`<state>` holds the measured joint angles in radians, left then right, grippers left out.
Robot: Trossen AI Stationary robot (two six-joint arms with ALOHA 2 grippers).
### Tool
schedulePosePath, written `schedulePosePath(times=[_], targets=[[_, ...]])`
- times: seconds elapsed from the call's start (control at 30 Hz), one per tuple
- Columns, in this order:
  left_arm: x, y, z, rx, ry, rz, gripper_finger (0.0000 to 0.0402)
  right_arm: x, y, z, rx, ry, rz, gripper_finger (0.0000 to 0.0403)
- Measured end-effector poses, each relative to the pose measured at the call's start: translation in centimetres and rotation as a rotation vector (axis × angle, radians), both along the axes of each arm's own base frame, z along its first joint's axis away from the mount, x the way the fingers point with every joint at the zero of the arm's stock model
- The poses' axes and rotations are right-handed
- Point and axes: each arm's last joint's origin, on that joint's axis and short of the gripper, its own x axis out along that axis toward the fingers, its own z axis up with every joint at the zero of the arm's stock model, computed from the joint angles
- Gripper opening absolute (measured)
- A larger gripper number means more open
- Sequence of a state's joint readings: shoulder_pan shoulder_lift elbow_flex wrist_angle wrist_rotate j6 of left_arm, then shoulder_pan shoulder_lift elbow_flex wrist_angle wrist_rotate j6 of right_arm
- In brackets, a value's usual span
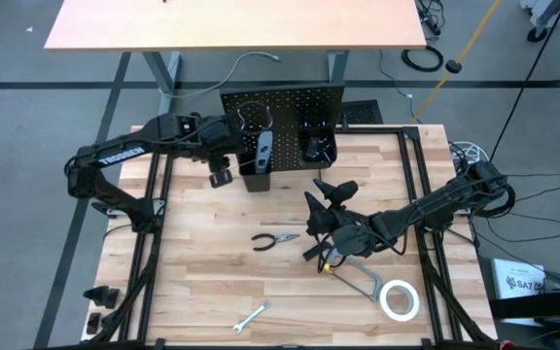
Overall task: Hang tools onto peg board
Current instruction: Put the allen wrench into the left black bin on the pegboard
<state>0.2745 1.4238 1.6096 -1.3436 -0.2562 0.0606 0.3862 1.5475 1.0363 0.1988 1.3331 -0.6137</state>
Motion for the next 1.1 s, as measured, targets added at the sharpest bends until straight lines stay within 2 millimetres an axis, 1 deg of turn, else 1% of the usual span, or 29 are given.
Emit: schedulePosePath(times=[0.07, 0.17, 0.3, 0.4, 0.47, 0.53, 0.67, 0.8, 0.9, 1.0, 1.1], targets=[[-0.9, -0.3, 0.4, -0.009, 0.005, 0.014, 0.0143, -0.1, 0.0, -0.2, 0.001, 0.008, 0.0, 0.0231], [-2.7, -0.8, 1.2, -0.001, -0.048, 0.03, 0.0143, -0.3, 0.1, -0.6, 0.004, 0.027, -0.001, 0.0231], [-6.3, -1.8, 2.0, -0.017, -0.174, 0.086, 0.0143, -0.8, 0.6, -1.3, 0.011, 0.056, 0.01, 0.0231], [-8.5, -2.7, 1.6, -0.081, -0.311, 0.109, 0.0144, -1.2, 1.1, -1.6, 0.021, 0.059, 0.023, 0.0231], [-9.4, -3.4, 0.5, -0.124, -0.394, 0.086, 0.0144, -1.3, 1.4, -1.7, 0.031, 0.051, 0.032, 0.0231], [-10.0, -3.8, -1.2, -0.141, -0.455, 0.061, 0.0144, -1.5, 1.7, -1.7, 0.035, 0.046, 0.043, 0.0231], [-10.6, -4.0, -4.8, -0.168, -0.497, 0.101, 0.0144, -1.7, 2.4, -1.7, 0.038, 0.042, 0.064, 0.0231], [-10.4, -4.0, -8.9, -0.198, -0.49, 0.157, 0.0144, -1.8, 2.5, -1.7, 0.044, 0.035, 0.069, 0.0231], [-10.0, -3.9, -11.8, -0.19, -0.48, 0.142, 0.0144, -1.8, 2.5, -1.7, 0.045, 0.033, 0.068, 0.0231], [-9.6, -3.8, -13.4, -0.151, -0.505, 0.091, 0.0144, -1.8, 2.5, -1.7, 0.045, 0.033, 0.068, 0.0231], [-9.5, -3.7, -13.8, -0.094, -0.52, 0.033, 0.0144, -1.8, 2.5, -1.7, 0.045, 0.034, 0.069, 0.0231]])
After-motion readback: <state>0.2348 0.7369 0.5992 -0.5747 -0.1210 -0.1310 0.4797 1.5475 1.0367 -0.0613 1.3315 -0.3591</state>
